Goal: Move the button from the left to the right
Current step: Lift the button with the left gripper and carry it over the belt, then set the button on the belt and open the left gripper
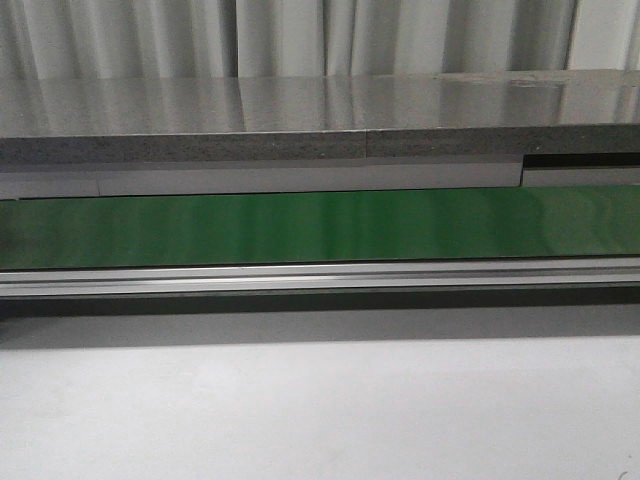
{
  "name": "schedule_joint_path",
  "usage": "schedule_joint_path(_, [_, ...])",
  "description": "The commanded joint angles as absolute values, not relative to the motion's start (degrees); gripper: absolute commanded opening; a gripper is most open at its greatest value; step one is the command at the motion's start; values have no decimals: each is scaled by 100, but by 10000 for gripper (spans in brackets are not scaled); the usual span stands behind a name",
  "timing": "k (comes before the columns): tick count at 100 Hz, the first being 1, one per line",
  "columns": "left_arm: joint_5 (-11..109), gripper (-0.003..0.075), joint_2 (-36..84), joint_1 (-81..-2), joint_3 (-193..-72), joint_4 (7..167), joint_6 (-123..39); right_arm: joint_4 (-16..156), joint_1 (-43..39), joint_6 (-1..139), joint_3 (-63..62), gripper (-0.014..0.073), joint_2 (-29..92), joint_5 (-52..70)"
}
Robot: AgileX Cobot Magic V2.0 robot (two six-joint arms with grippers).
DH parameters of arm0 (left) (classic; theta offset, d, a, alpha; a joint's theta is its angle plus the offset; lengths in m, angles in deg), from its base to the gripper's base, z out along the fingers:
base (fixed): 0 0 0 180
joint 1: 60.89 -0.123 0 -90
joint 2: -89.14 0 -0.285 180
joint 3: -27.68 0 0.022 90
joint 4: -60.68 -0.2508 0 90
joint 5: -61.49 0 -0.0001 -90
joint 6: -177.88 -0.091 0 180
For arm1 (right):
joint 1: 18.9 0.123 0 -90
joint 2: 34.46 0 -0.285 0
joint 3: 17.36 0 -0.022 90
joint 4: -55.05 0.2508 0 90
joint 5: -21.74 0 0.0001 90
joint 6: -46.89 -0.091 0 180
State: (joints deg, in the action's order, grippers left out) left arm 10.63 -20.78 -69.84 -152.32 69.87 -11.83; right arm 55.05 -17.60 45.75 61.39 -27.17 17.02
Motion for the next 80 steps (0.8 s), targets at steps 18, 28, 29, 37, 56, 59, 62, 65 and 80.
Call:
schedule_joint_path(18, [1130, 540, -1147, -6877, -15420, 7437, -1396, 5422, -1791, 4570, 6048, -68, -2841, 2128])
schedule_joint_path(28, [1158, 536, -885, -6877, -15407, 7437, -1396, 5422, -1791, 4570, 6048, -68, -2841, 2128])
schedule_joint_path(29, [1167, 536, -844, -6877, -15394, 7437, -1396, 5422, -1791, 4570, 6048, -68, -2841, 2128])
schedule_joint_path(37, [1402, 535, -557, -6834, -15235, 7437, -1396, 5422, -1791, 4570, 6048, -68, -2841, 2128])
schedule_joint_path(56, [2538, 535, 478, -6477, -14230, 7426, -1416, 5422, -1791, 4570, 6048, -68, -2841, 2128])
schedule_joint_path(59, [2733, 535, 660, -6374, -13991, 7426, -1444, 5422, -1791, 4570, 6048, -68, -2841, 2128])
schedule_joint_path(62, [2981, 535, 894, -6286, -13801, 7426, -1457, 5422, -1791, 4570, 6048, -68, -2841, 2128])
schedule_joint_path(65, [3178, 535, 1083, -6194, -13612, 7426, -1474, 5422, -1791, 4570, 6048, -68, -2841, 2128])
schedule_joint_path(80, [4114, 535, 2069, -5843, -12590, 7404, -1485, 5422, -1791, 4570, 6048, -68, -2841, 2128])
